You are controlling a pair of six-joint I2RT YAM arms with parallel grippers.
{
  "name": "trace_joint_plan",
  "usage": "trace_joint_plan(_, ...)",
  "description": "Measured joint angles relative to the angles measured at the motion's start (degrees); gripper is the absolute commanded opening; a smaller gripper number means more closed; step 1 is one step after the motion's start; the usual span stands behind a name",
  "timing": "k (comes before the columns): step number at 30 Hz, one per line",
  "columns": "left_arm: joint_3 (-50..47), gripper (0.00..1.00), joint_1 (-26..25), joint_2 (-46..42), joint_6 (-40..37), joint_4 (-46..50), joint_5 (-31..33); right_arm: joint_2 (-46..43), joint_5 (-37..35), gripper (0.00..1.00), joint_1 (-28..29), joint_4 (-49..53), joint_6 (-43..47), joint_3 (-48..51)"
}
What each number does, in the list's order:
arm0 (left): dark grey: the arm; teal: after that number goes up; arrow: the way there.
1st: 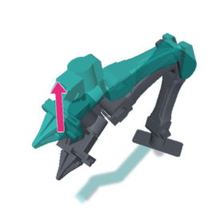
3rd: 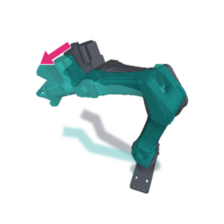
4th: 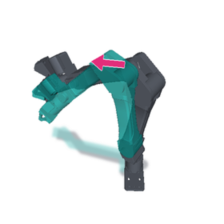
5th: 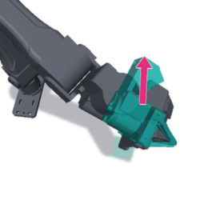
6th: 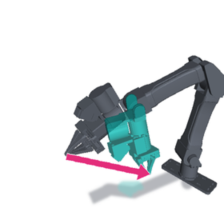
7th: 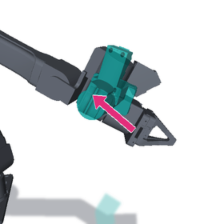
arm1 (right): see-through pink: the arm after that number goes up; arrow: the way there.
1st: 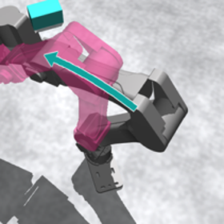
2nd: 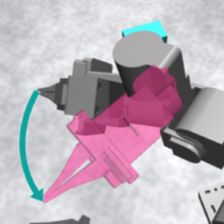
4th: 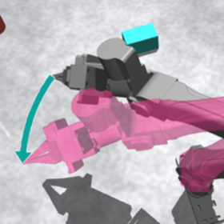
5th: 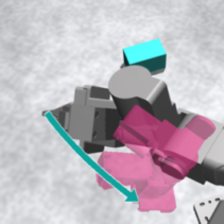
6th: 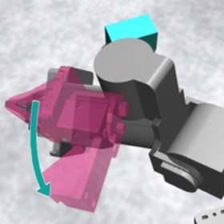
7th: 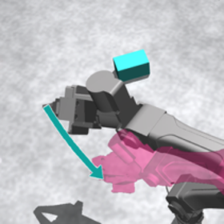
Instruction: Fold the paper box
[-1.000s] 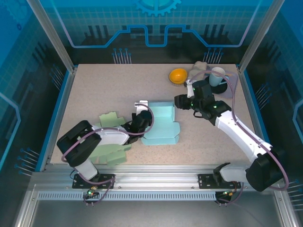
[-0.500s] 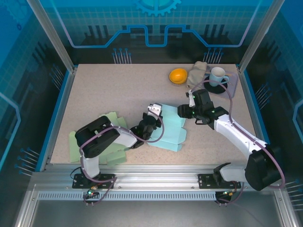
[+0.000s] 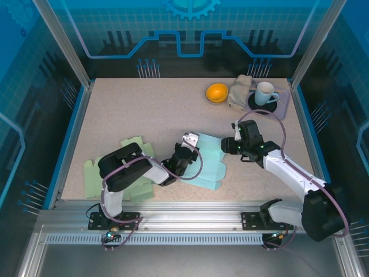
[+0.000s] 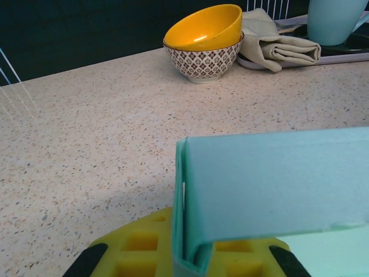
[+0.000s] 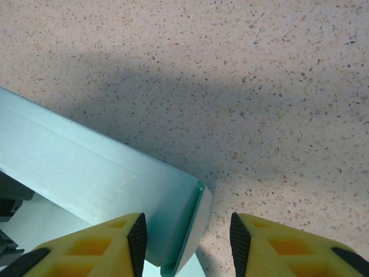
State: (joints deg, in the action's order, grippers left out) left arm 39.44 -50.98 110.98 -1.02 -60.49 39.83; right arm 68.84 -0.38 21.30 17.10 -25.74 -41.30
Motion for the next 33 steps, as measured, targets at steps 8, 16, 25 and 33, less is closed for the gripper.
trace_joint_plan(8,0.00,0.00,-0.37,1.99,1.16,-2.43,0.87,-0.87,2.19,0.28,-0.48,-3.50,-2.49,2.10)
trace_joint_plan(16,0.07,0.00,-0.46,2.73,2.60,-2.40,1.36,-0.09,3.04,0.24,-0.85,-5.90,-5.25,2.80)
trace_joint_plan(25,1.36,0.22,-0.55,3.26,3.72,-0.13,0.96,-2.95,1.84,0.23,-0.59,-8.02,-7.78,5.88)
trace_joint_plan(33,1.77,0.42,-0.74,3.04,4.09,4.79,-1.11,-5.33,-2.78,0.23,2.40,-6.88,-8.79,7.06)
